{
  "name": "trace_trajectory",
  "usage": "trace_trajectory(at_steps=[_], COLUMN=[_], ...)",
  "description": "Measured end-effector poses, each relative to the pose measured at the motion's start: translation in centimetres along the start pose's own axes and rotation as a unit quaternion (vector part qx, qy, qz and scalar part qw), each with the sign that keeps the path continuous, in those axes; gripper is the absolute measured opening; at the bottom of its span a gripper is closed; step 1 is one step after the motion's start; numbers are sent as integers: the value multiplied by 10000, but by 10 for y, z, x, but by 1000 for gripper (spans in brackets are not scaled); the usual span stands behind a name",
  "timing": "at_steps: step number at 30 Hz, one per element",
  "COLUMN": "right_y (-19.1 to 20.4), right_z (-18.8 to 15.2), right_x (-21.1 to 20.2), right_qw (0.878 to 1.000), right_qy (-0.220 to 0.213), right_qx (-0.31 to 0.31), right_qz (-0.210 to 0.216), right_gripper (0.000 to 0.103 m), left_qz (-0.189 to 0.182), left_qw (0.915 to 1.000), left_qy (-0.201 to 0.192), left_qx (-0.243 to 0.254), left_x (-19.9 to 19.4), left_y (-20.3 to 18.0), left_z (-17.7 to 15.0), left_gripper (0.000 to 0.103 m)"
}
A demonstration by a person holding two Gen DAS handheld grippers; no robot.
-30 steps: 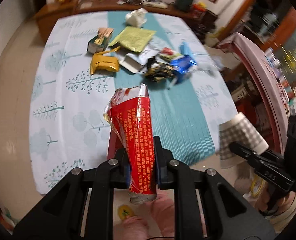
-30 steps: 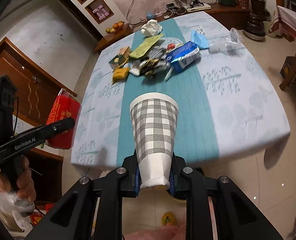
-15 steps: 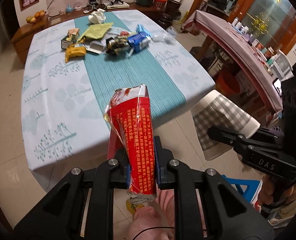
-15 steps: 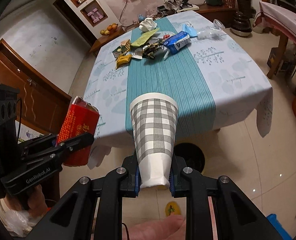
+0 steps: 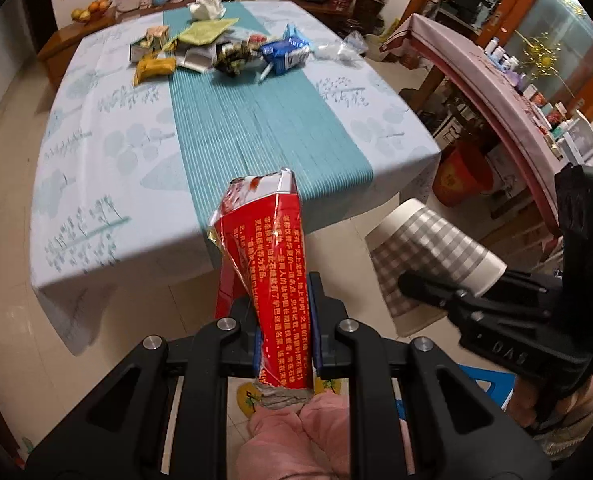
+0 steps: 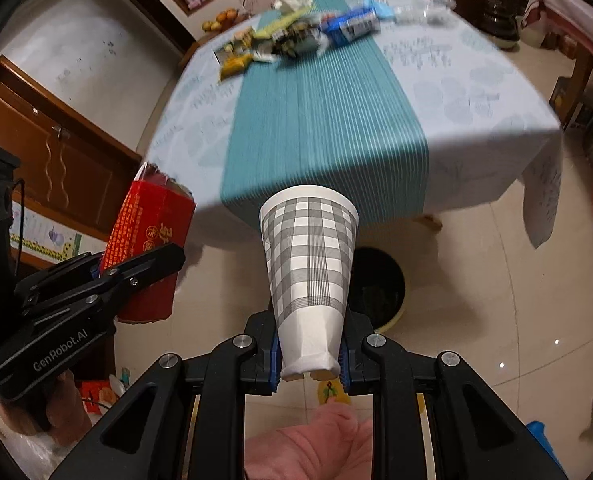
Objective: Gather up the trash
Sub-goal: 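Carry the red bag and checked cup to the bin and open both tools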
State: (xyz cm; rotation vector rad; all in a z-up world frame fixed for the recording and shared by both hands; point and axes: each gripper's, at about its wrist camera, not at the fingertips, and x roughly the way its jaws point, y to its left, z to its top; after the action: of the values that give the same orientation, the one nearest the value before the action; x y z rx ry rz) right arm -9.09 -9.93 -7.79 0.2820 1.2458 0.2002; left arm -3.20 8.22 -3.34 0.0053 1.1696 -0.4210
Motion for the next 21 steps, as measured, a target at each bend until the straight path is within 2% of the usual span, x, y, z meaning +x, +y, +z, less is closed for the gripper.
trace_trajectory(at_steps=[10,17,21], right_y=[-64,-115,-131], right_z=[-32,-43,-44], right_x=[108,192,235], right_qw=[9984,9966,9947], right_qy=[535,682,758], right_qx=[184,467,692], right_qz=[-1,-63,-106], right_gripper=[21,22,23], left_qz=[345,496,530], left_qw=[9988,9951,9922], left_qy=[265,420,490], left_qx=[-212,-745,-1015], left_x=[109,199,242], left_y=[-17,4,17], left_z=[-45,-72,-85], left_gripper=[14,15,15])
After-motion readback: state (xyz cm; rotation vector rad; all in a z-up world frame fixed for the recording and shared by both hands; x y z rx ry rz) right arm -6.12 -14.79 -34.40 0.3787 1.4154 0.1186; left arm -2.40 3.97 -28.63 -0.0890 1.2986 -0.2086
